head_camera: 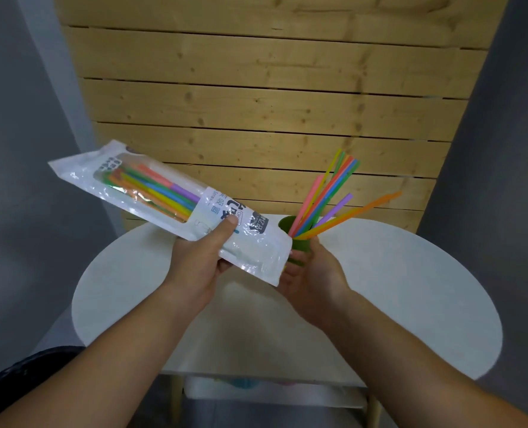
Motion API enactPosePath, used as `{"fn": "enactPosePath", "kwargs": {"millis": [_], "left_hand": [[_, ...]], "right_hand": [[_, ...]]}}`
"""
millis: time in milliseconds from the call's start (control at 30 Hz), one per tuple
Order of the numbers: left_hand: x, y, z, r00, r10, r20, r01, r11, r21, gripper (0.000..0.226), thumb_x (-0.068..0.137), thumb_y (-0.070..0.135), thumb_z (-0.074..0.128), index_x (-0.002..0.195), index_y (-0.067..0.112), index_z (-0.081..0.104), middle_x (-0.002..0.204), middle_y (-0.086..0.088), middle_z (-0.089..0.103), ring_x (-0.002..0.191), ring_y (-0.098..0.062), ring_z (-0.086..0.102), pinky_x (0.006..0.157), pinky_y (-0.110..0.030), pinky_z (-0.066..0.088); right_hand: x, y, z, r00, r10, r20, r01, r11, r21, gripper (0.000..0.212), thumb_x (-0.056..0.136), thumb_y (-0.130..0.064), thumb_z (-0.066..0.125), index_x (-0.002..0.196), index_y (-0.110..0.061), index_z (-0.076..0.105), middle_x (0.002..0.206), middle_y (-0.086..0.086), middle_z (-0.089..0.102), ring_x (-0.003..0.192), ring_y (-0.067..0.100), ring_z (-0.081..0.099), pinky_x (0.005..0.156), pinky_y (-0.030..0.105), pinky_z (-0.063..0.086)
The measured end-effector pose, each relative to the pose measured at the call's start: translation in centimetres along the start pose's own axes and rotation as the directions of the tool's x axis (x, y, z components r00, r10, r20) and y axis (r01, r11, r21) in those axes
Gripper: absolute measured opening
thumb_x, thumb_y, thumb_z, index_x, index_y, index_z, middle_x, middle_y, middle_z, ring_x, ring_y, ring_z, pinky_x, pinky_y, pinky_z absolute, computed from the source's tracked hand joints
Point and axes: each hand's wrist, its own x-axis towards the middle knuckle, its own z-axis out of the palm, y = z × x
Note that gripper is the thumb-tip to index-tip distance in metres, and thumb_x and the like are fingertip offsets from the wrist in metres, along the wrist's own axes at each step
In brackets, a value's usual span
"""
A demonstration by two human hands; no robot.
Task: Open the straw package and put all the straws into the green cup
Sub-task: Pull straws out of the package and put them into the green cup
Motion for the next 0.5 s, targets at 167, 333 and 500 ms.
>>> {"fn": "enactPosePath", "kwargs": {"millis": [167,333,500], "left_hand": [[-0.26,-0.04,0.21,0.999,0.034,-0.002,-0.034,0.999,0.033,0.029,0.084,0.014,0.082,0.111,0.023,0.075,0.105,-0.001,0.082,0.096,-0.02,0.079,0.066,-0.033,0.063],[-0.15,0.14,0.07,0.999,0.048,0.006,-0.048,0.997,0.061,0.027,0.086,0.012,0.081,0.11,0.024,0.075,0.103,0.002,0.082,0.094,-0.018,0.079,0.065,-0.032,0.063],[-0.02,0.18,-0.19,0.999,0.032,-0.02,-0.031,0.998,0.046,0.03,0.087,0.014,0.08,0.115,0.023,0.074,0.104,0.001,0.082,0.094,-0.018,0.079,0.066,-0.033,0.063]], "right_hand": [[-0.24,0.53,0.49,1.0,-0.026,-0.001,0.026,0.993,0.112,0.047,0.104,-0.044,0.041,0.114,-0.004,0.066,0.087,0.008,0.071,0.091,0.029,0.072,0.091,0.044,0.055],[0.04,0.63,0.34,1.0,-0.022,-0.008,0.023,0.994,0.11,0.039,0.105,-0.039,0.042,0.112,-0.009,0.066,0.095,0.014,0.078,0.092,0.031,0.074,0.079,0.046,0.06],[0.41,0.54,-0.03,0.997,-0.081,-0.004,0.08,0.993,-0.091,0.039,0.105,-0.037,0.041,0.105,-0.007,0.066,0.098,0.014,0.078,0.09,0.031,0.074,0.073,0.042,0.06]]}}
